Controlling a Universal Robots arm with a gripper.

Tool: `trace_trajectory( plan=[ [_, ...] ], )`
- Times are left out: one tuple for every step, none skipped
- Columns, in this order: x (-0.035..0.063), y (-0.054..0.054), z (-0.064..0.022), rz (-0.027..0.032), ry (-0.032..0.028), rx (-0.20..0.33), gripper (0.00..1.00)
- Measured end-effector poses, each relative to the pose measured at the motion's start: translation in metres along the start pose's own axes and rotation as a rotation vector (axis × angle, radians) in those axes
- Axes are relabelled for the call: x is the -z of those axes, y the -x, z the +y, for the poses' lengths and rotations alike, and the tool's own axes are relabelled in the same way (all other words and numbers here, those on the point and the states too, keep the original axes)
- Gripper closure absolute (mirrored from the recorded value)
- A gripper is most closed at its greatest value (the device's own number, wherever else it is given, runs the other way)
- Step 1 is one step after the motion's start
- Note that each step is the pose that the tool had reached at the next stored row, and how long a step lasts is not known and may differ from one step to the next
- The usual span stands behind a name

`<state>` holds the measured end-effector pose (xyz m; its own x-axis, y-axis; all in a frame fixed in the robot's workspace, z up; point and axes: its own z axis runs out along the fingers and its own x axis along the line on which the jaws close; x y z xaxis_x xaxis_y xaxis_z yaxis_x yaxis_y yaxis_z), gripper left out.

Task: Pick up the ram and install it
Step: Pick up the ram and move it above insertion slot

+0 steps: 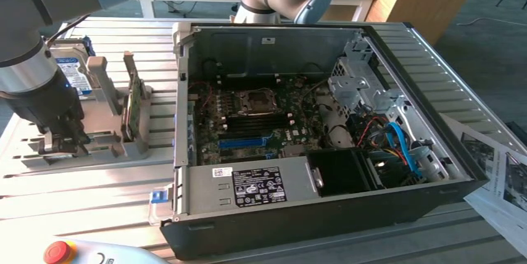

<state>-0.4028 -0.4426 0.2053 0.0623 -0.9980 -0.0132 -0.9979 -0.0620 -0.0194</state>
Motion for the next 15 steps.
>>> trace_trajectory(
  plan=[
    [-0.0001,0.0000,0.0000,0.0001,0.0000,0.000,0.68],
    [-0.0002,0.0000,0.0000,0.0001,0.0001,0.000,0.68],
    [-0.0002,0.0000,0.0000,0.0001,0.0001,0.000,0.68],
    [-0.0003,0.0000,0.0000,0.0000,-0.0001,0.000,0.68],
    [-0.0003,0.0000,0.0000,0.0000,-0.0001,0.000,0.68],
    [-0.0003,0.0001,0.0000,0.0000,-0.0001,0.000,0.68],
    [-0.0003,0.0001,0.0000,0.0000,-0.0002,0.000,0.68],
    [-0.0003,0.0001,0.0000,0.0000,-0.0001,0.000,0.68],
    [-0.0003,0.0001,0.0000,0.0000,-0.0001,0.000,0.68],
    [-0.0003,0.0001,0.0000,0.0000,-0.0001,0.000,0.68],
    [-0.0003,0.0001,0.0000,0.0000,-0.0002,0.000,0.68],
    [-0.0003,0.0001,0.0000,0.0000,-0.0001,0.000,0.68],
    [-0.0003,0.0001,0.0000,0.0000,-0.0001,0.000,0.68],
    [-0.0003,0.0001,0.0000,0.0000,-0.0001,0.000,0.68],
    [-0.0003,0.0001,0.0000,0.0000,-0.0001,0.000,0.69]
  ],
)
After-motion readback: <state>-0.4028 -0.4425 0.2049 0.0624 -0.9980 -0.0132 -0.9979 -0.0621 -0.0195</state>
